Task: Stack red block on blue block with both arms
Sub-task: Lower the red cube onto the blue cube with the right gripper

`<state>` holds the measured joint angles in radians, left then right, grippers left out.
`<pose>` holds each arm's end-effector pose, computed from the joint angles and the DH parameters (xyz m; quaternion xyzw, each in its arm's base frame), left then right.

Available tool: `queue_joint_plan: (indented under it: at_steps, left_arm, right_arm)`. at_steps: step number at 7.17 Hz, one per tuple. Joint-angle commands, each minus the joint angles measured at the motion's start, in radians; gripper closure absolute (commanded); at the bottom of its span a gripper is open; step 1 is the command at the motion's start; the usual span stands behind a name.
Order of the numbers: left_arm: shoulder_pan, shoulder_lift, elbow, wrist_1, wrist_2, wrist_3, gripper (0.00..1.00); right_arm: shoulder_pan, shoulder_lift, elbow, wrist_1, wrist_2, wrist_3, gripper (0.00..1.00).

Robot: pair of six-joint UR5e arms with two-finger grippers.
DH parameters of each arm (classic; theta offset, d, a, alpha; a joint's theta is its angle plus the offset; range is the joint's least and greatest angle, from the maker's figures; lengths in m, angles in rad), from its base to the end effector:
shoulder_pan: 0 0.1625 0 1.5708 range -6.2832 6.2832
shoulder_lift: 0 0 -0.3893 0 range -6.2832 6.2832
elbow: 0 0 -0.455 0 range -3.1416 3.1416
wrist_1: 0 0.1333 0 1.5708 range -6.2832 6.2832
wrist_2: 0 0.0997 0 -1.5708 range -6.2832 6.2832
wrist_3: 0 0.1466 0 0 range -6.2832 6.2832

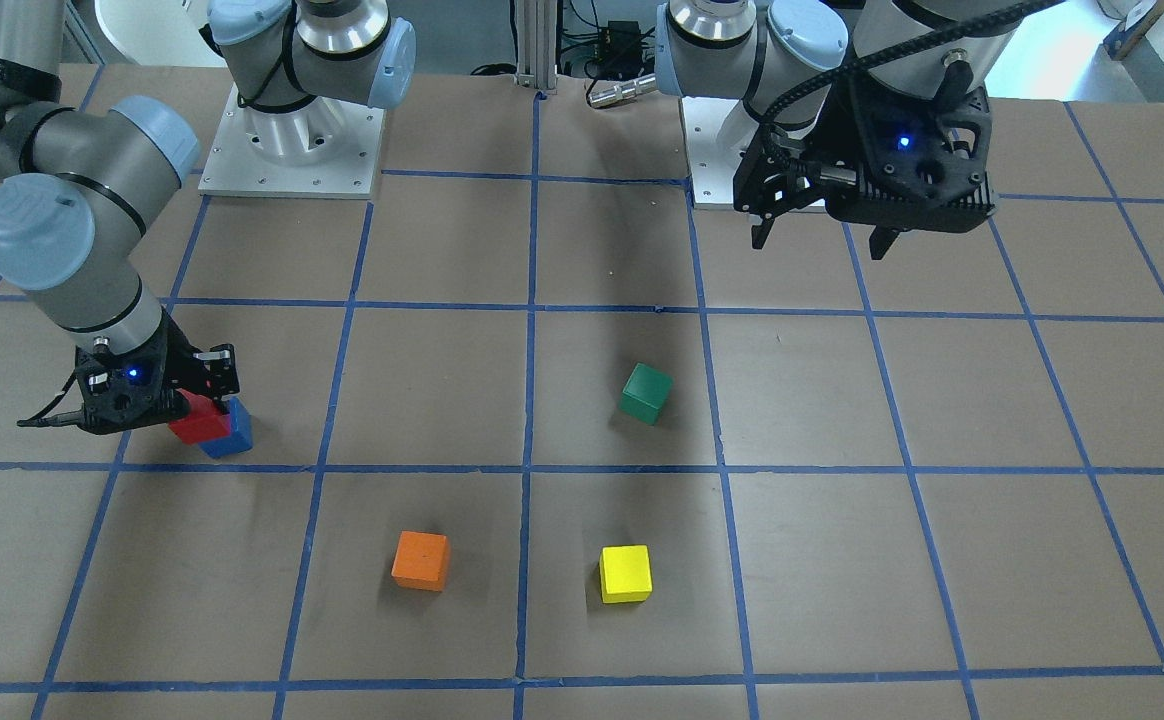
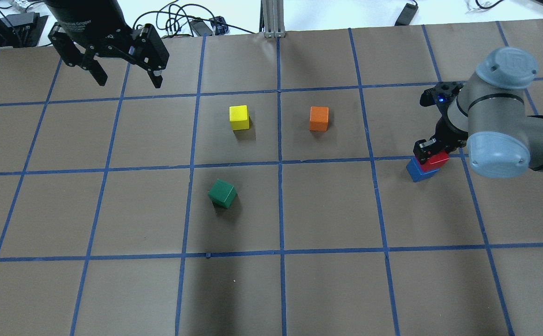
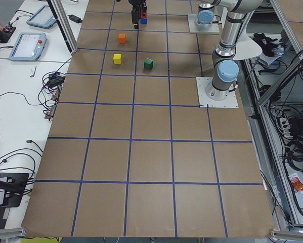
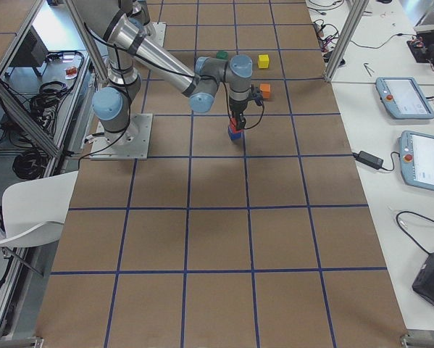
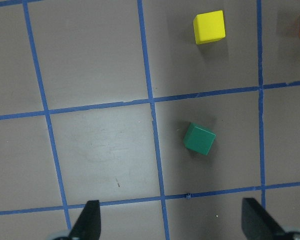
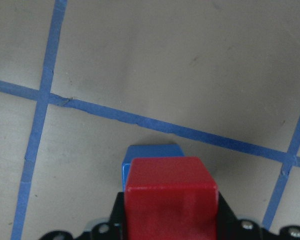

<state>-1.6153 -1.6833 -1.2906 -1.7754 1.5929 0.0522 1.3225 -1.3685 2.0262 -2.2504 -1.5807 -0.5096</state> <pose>-0.1560 -0.5802 0.4751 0.0485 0.9986 0.0185 0.0110 -0.0052 -0.5570 0.1213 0.1302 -0.9914 0.0083 0.0087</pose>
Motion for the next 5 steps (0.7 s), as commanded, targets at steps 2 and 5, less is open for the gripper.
queue_joint_plan:
  at_steps: [2,5]
  left_arm:
    - [0.0,-0.001,0.002,0.001,0.001,0.0,0.0]
    - [0.0,-0.004,0.004,0.001,-0.001,0.0,0.0]
  right_arm:
    - [0.001,0.0,0.0,0.002,-0.001,0.002,0.0]
    - [0.0,-0.021,-0.049,0.119,-0.002,0.031,0.0]
